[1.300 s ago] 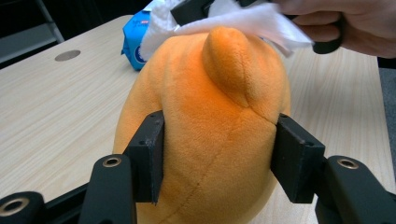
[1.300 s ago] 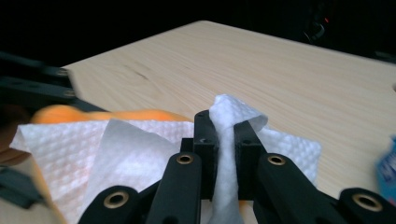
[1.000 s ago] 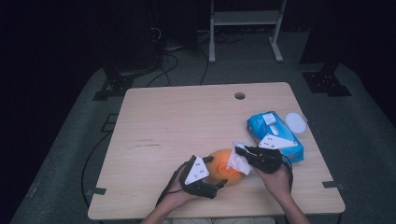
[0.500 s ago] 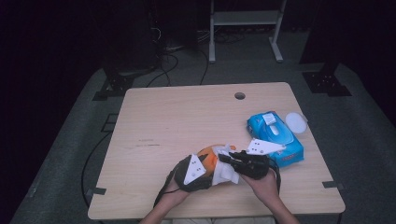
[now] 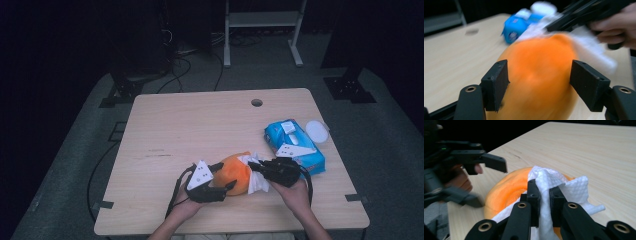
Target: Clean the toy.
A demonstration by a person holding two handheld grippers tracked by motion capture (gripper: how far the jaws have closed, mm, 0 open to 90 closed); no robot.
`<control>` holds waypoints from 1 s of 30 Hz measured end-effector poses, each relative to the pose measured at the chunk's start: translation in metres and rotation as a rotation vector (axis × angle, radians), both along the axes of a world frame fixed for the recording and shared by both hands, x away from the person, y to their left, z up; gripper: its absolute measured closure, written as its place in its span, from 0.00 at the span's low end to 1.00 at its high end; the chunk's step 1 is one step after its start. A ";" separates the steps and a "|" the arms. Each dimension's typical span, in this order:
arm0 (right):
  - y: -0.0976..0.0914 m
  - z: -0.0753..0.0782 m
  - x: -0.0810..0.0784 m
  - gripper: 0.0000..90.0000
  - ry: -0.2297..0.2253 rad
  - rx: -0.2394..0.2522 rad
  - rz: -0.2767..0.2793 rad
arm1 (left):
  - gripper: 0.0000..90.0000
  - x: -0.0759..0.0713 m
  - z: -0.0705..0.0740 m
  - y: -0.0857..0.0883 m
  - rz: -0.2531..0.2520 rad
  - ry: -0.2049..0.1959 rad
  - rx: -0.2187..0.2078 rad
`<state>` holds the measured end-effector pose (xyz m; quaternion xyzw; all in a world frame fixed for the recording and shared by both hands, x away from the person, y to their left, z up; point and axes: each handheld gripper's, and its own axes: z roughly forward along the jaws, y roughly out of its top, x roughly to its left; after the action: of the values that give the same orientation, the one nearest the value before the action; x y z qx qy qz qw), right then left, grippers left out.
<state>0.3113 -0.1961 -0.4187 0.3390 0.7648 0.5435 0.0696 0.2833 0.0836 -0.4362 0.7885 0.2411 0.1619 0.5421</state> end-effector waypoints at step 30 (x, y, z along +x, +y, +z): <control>0.002 0.004 -0.004 0.91 -0.076 -0.130 -0.001 | 0.38 -0.006 -0.004 -0.015 -0.085 0.008 0.042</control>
<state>0.3070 -0.1943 -0.4147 0.3131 0.7952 0.5050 0.1205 0.2773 0.0689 -0.4406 0.8098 0.2062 0.1406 0.5309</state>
